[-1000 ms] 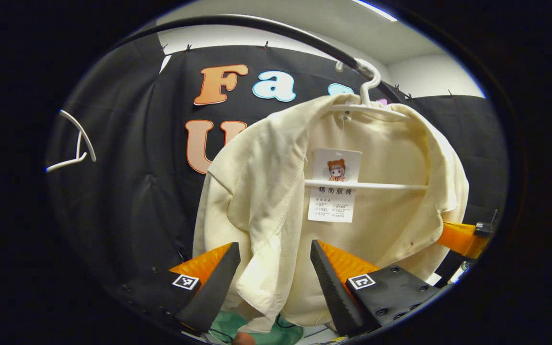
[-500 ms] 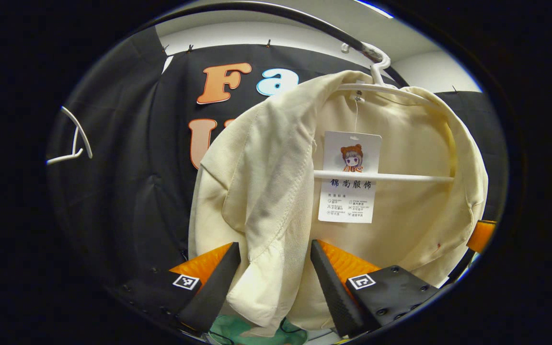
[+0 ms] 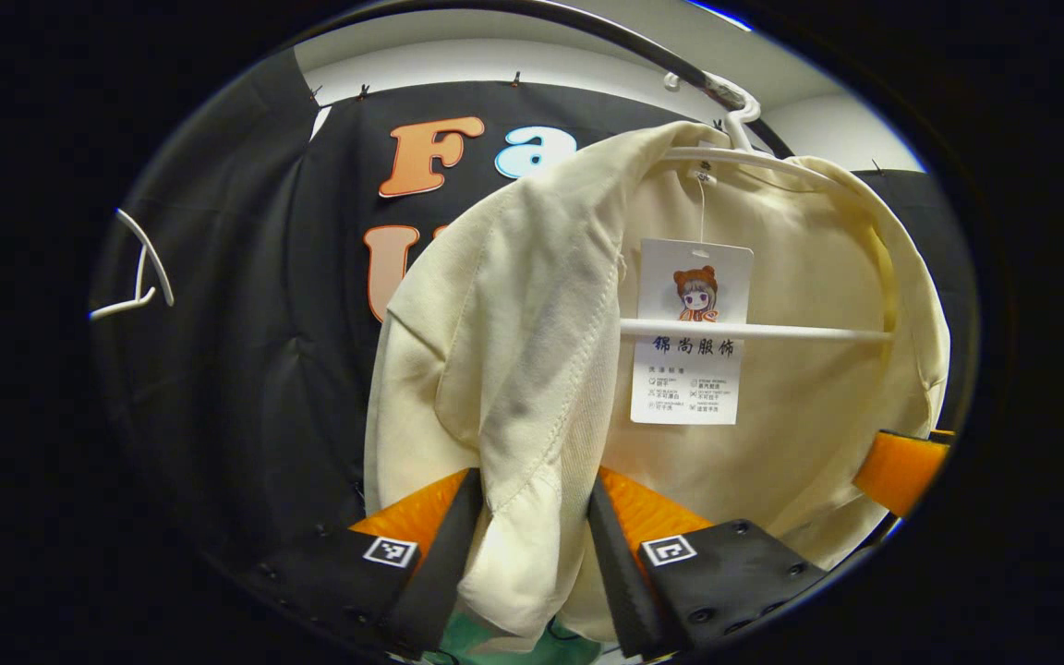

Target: Grasp the clothes on the hanger with both hands and then place them into the laundry hamper below.

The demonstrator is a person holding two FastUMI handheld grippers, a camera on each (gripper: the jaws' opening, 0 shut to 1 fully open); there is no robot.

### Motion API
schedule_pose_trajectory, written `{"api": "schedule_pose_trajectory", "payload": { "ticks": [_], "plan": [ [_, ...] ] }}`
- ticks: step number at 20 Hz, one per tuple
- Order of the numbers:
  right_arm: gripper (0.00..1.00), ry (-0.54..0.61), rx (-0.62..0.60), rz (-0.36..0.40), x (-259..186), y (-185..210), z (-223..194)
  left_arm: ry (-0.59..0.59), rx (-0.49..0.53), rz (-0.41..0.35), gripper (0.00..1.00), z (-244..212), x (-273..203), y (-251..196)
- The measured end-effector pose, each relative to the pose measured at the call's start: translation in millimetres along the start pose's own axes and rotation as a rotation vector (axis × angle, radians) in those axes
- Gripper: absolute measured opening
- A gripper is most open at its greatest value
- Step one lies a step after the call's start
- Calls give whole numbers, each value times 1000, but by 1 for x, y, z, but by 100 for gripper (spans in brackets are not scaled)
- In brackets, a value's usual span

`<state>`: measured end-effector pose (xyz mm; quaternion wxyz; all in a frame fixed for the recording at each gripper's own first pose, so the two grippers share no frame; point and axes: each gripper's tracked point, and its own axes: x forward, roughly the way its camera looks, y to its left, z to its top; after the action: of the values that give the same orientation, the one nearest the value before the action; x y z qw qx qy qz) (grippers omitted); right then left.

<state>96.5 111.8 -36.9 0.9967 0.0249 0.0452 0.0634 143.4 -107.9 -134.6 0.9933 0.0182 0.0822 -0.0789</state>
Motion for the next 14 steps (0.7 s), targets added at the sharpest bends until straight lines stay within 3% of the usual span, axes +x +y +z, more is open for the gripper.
{"api": "schedule_pose_trajectory", "payload": {
  "ticks": [1,4,5,7,11,12,14],
  "plan": [
    [90,1,-4,-30,8,-4,-1,2,-8,-7,72,-1,1,-1],
    [92,14,-8,-93,29,-15,-6,2,-15,4,43,0,0,3],
    [92,13,-10,-97,32,-16,-5,11,-6,-3,41,-3,0,2],
    [87,7,-15,-107,32,-22,-4,23,47,43,19,-4,-5,15],
    [43,4,18,-41,24,-23,-1,6,95,-6,10,2,-12,15],
    [26,5,20,-38,19,-28,3,4,121,0,10,6,-16,21],
    [6,4,18,-12,12,-31,10,-3,179,19,10,16,-26,32]
  ]
}}
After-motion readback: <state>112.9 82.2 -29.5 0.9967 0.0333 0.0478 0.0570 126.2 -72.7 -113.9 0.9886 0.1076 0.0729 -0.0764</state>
